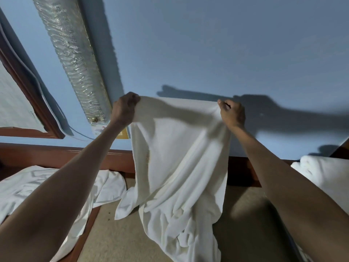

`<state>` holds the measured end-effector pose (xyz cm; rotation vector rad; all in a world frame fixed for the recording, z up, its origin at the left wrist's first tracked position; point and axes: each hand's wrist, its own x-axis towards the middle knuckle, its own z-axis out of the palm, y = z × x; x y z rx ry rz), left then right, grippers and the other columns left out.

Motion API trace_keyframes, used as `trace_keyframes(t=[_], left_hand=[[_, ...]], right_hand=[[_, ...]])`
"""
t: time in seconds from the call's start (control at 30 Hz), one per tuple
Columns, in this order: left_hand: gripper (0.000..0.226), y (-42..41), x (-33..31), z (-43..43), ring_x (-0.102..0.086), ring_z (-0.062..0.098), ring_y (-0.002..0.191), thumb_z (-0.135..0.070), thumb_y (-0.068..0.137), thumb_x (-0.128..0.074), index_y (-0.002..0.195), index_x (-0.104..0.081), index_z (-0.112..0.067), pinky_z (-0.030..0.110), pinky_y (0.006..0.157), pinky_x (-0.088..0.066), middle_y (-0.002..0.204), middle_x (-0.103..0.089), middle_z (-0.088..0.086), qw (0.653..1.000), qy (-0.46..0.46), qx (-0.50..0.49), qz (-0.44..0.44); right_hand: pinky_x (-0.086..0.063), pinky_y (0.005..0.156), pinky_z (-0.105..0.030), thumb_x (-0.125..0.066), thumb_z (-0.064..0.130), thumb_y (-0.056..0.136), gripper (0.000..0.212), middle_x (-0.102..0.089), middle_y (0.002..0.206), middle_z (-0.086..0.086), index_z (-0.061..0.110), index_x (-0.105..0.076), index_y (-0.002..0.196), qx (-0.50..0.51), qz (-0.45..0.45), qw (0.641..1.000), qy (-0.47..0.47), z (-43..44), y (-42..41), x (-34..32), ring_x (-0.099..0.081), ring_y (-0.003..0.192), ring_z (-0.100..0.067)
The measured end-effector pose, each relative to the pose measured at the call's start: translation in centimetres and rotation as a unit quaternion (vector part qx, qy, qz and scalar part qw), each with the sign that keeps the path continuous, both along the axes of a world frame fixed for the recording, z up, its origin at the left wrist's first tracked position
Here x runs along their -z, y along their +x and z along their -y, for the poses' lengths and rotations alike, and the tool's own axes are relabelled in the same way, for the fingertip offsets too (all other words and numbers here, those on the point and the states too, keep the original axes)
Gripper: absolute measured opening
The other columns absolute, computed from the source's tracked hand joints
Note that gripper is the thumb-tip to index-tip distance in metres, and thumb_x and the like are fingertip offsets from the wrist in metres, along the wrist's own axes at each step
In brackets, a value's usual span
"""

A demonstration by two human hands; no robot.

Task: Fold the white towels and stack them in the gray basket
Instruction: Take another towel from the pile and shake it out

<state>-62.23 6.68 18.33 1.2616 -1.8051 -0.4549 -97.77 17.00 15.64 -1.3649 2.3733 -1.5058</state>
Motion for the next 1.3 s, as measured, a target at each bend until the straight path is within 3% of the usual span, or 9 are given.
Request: trace_keyframes(t=[0.23, 0.33, 0.5, 0.57, 0.7, 0.83, 0.97, 1.17, 1.3], left_hand=[[0.016, -0.8, -3.4, 0.9, -0.049, 0.001, 0.048, -0.026, 0.097, -0.070, 0.096, -0.076, -0.011, 0.018, 0.051, -0.042, 0.065, -0.059, 0.000, 0.992, 0.084, 0.057, -0.068], [0.021, -1.5, -4.1, 0.5, -0.049, 0.006, 0.041, -0.017, 0.099, -0.068, 0.109, -0.073, 0.000, 0.021, 0.048, -0.047, 0.062, -0.055, 0.006, 0.981, 0.145, 0.094, -0.085], [0.023, -4.9, -5.2, -1.5, -0.070, 0.018, 0.063, 0.001, 0.099, -0.061, 0.122, -0.065, -0.003, 0.025, 0.071, -0.060, 0.076, -0.061, 0.009, 0.928, 0.250, 0.219, -0.166], [0.016, -7.0, -5.2, -2.5, -0.073, 0.020, 0.071, 0.003, 0.099, -0.060, 0.112, -0.070, 0.001, 0.025, 0.076, -0.061, 0.083, -0.064, 0.015, 0.925, 0.243, 0.253, -0.143], [0.022, -9.0, -5.6, -3.2, -0.074, 0.021, 0.079, 0.005, 0.093, -0.069, 0.114, -0.069, 0.011, 0.023, 0.078, -0.060, 0.095, -0.069, 0.022, 0.929, 0.195, 0.292, -0.120], [0.023, -8.0, -6.0, -2.4, -0.074, 0.010, 0.077, -0.008, 0.083, -0.084, 0.104, -0.078, -0.007, 0.022, 0.072, -0.056, 0.086, -0.078, 0.006, 0.959, 0.086, 0.267, 0.046], [0.012, -7.0, -5.7, -1.4, -0.065, 0.014, 0.062, -0.032, 0.090, -0.076, 0.082, -0.077, -0.022, 0.028, 0.060, -0.048, 0.066, -0.071, -0.007, 0.973, 0.019, 0.205, 0.106], [0.023, -7.5, -6.6, -1.5, -0.061, 0.021, 0.079, -0.043, 0.090, -0.069, 0.074, -0.070, -0.028, 0.032, 0.066, -0.045, 0.072, -0.067, -0.010, 0.990, -0.053, 0.095, 0.086], [0.025, -7.5, -8.5, -1.6, -0.060, 0.023, 0.068, -0.033, 0.089, -0.071, 0.076, -0.075, -0.012, 0.034, 0.061, -0.045, 0.069, -0.069, 0.004, 0.991, -0.068, 0.114, -0.002]], right_hand=[[-0.031, 0.062, -0.035, -0.061, 0.034, 0.098, 0.052, -0.048, 0.064, -0.010, 0.013, -0.037, 0.057, 0.005, -0.005, 1.000, -0.026, 0.6, -0.8, 0.2, -0.049, 0.068, -0.027], [-0.037, 0.066, -0.034, -0.065, 0.029, 0.097, 0.028, -0.064, 0.080, -0.015, 0.007, -0.061, 0.080, -0.006, -0.014, 1.000, -0.017, 0.9, -0.3, 0.5, -0.060, 0.080, -0.033], [-0.049, 0.068, -0.031, -0.080, 0.046, 0.084, 0.032, -0.072, 0.081, -0.003, 0.016, -0.067, 0.084, -0.300, -0.018, 0.939, 0.168, 0.1, 6.0, -3.3, -0.065, 0.073, -0.016], [-0.058, 0.068, -0.028, -0.080, 0.051, 0.082, 0.040, -0.076, 0.081, -0.005, 0.012, -0.072, 0.089, -0.363, 0.010, 0.903, 0.228, -0.3, 8.9, -3.9, -0.072, 0.073, -0.015], [-0.061, 0.081, -0.044, -0.075, 0.039, 0.088, 0.035, -0.075, 0.079, -0.011, 0.004, -0.074, 0.088, -0.278, 0.020, 0.951, 0.135, 1.0, 10.5, -3.0, -0.074, 0.076, -0.025], [-0.062, 0.085, -0.044, -0.064, 0.010, 0.096, 0.012, -0.073, 0.092, -0.015, 0.002, -0.072, 0.099, -0.306, 0.120, 0.939, 0.099, 0.8, 8.7, -3.0, -0.073, 0.091, -0.030], [-0.057, 0.087, -0.035, -0.060, 0.022, 0.103, 0.014, -0.072, 0.098, -0.004, 0.015, -0.072, 0.102, -0.368, 0.170, 0.910, 0.089, 0.4, 7.3, -3.2, -0.069, 0.092, -0.017], [-0.043, 0.065, -0.027, -0.059, 0.020, 0.100, 0.012, -0.068, 0.084, 0.005, 0.021, -0.069, 0.093, -0.290, -0.063, 0.952, 0.069, 0.6, 7.7, -5.3, -0.062, 0.076, -0.012], [-0.022, 0.056, -0.034, -0.056, 0.002, 0.086, 0.040, -0.039, 0.053, 0.005, 0.022, -0.036, 0.058, -0.223, -0.143, 0.961, 0.075, 1.1, 8.2, -4.7, -0.037, 0.056, -0.021]])
